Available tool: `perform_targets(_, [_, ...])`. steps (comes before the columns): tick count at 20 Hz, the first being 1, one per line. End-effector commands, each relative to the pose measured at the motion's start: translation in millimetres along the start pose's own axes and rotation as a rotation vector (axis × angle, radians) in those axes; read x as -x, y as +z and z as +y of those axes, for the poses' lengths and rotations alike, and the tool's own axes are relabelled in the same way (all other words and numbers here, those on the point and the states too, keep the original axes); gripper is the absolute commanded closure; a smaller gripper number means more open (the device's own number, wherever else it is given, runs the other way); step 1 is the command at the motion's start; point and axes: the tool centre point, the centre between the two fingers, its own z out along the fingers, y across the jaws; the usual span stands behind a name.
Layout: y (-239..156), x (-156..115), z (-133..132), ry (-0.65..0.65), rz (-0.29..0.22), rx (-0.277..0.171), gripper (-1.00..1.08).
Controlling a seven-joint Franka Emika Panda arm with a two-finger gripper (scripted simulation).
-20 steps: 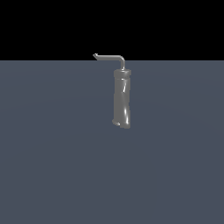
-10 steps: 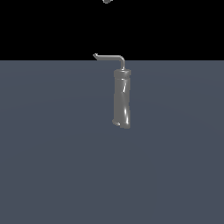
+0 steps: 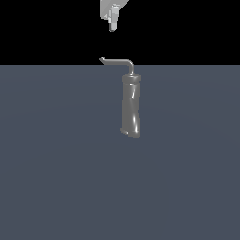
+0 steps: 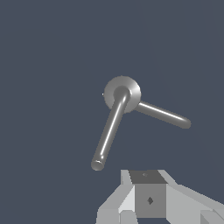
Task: Turn on the faucet by rotating a designated handle.
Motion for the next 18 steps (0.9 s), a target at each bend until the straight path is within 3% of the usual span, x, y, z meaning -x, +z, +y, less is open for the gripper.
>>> perform_targets(1, [13.7,-1.7,-14.4,0.064,0.007,0.003,1.08])
perform_targets(9, [56.3,-4.9,-52.2,0.24,0.032,0.008,1.08])
perform_targets(18, [84.2,-5.5,-73.2,0.344,0.052,0.009,1.08])
